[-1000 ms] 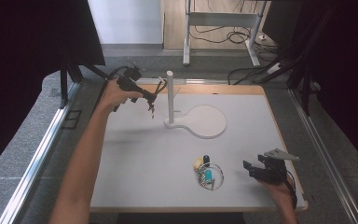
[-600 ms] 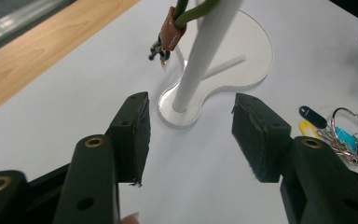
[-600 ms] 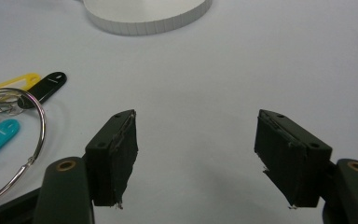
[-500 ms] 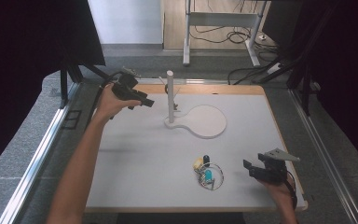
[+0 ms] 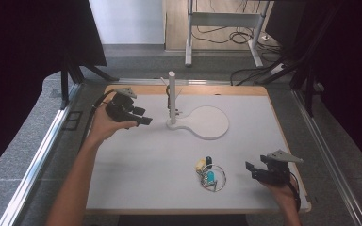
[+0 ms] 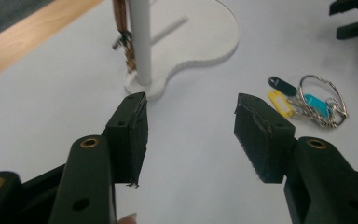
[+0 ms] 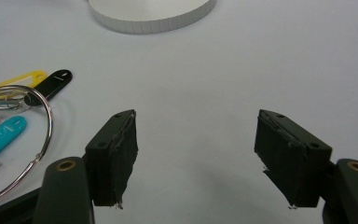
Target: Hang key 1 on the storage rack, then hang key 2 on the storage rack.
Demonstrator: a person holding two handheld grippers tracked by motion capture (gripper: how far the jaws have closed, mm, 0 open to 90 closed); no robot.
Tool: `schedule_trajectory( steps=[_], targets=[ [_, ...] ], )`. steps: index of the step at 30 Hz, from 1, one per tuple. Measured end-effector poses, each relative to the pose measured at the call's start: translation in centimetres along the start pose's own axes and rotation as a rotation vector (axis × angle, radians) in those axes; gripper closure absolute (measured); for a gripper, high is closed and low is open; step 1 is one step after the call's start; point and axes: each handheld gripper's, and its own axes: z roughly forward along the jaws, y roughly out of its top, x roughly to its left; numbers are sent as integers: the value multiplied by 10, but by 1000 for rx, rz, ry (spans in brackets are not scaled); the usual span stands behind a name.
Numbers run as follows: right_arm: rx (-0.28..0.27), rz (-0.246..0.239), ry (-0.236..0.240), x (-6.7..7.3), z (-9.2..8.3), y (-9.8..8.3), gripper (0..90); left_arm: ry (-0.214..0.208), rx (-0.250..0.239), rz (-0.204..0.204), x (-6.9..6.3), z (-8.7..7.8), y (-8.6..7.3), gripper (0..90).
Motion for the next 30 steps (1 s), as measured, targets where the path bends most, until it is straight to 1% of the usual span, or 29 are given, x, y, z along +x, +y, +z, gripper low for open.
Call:
schedule_trajectory(
  steps=[1, 2, 5, 8, 11, 13, 15, 17, 21, 24, 26, 28, 30],
  targets=[
    [2, -3, 1, 0, 0, 0, 300, 6, 8, 17, -4, 0, -4, 452],
    [2, -4, 2, 1, 1, 0, 300, 4, 7, 17, -6, 0, -5, 452],
    [6, -11, 7, 2, 2, 0, 300, -11, 3, 17, -15, 0, -18, 452],
    [7, -9, 11, 4, 2, 0, 300, -26, -3, 11, -22, 1, -31, 450],
    [7, -14, 11, 5, 2, 1, 300, -31, -18, -5, -28, 2, -46, 451],
    [7, -17, 11, 6, 3, 2, 300, -25, -14, -15, -34, 4, -56, 451],
    [8, -21, 14, 7, 3, 3, 300, -10, -7, -13, -38, 7, -64, 451],
    [8, -26, 17, 8, 3, 3, 300, -3, 2, -8, -43, 10, -70, 451],
    [20, -32, 8, 10, 7, 3, 299, -11, 16, 4, -50, 16, -76, 450],
    [28, -42, 7, 11, 10, 4, 298, 4, 42, 22, -54, 21, -78, 445],
    [27, -49, 13, 12, 9, 5, 298, -10, 42, 23, -55, 22, -79, 435],
    [20, -52, 16, 12, 8, 7, 297, -26, 26, 9, -56, 24, -83, 432],
    [23, -61, 22, 12, 8, 9, 297, -36, 32, 3, -57, 27, -89, 430]
  ],
)
